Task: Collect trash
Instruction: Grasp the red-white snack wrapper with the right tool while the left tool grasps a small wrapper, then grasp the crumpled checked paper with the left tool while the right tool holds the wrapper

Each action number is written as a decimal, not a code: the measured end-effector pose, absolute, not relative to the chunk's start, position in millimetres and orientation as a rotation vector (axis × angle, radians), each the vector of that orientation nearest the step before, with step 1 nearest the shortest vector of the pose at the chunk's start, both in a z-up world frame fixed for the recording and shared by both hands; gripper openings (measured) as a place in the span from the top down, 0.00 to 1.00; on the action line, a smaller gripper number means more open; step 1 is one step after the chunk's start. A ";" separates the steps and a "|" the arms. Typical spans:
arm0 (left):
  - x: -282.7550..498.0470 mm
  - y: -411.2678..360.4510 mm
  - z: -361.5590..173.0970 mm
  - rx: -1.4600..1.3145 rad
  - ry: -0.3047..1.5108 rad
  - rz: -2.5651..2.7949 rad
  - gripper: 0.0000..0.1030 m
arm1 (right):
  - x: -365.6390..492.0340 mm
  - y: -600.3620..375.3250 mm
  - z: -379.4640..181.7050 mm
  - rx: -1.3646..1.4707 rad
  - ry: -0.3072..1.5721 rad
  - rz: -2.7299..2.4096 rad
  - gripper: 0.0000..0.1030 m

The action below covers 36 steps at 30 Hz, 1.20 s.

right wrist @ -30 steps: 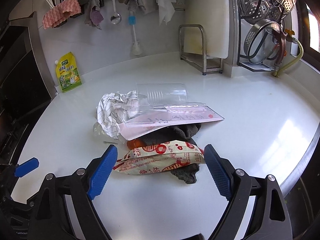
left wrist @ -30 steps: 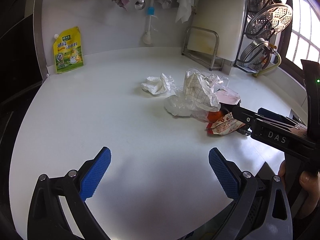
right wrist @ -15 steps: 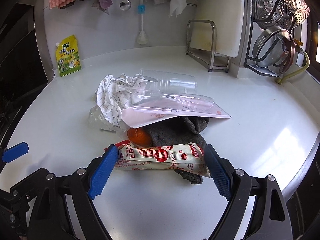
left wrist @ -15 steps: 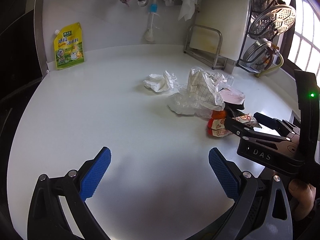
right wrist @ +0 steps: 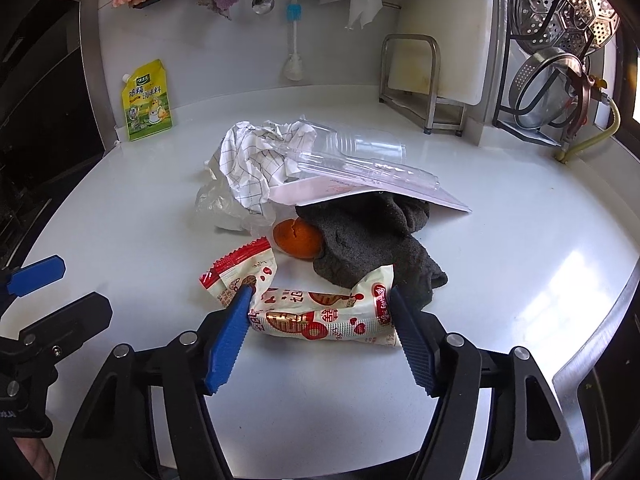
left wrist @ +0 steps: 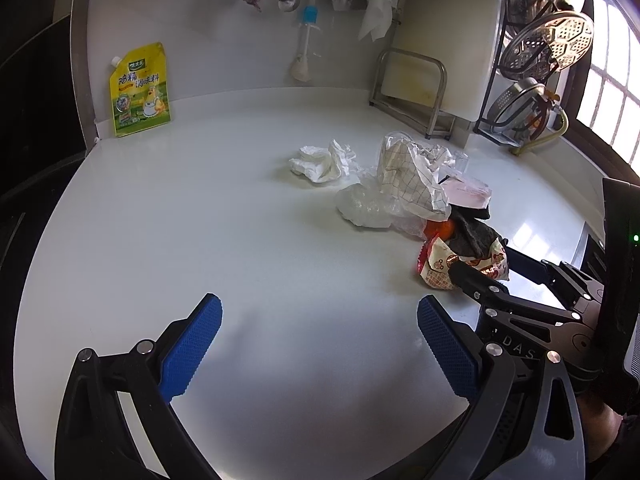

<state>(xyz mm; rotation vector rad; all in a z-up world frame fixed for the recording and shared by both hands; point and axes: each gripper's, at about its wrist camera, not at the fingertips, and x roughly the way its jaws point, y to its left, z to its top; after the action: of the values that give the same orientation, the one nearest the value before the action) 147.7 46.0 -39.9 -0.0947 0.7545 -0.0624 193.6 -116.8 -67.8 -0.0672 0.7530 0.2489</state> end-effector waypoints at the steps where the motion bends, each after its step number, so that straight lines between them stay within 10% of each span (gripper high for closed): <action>1: 147.7 45.9 -39.6 -0.095 0.754 -0.062 0.07 | 192.6 -117.2 -68.1 -0.062 0.756 0.252 0.37; 36: 241.2 -3.8 -18.8 -0.026 0.725 -0.085 0.06 | 148.7 -205.7 -37.1 0.160 0.639 0.192 0.38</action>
<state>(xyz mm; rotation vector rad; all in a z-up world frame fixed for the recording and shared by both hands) 241.2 -3.8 -18.8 -0.0259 0.7249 -0.0849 148.7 -205.7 -37.1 0.1598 0.6385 0.1921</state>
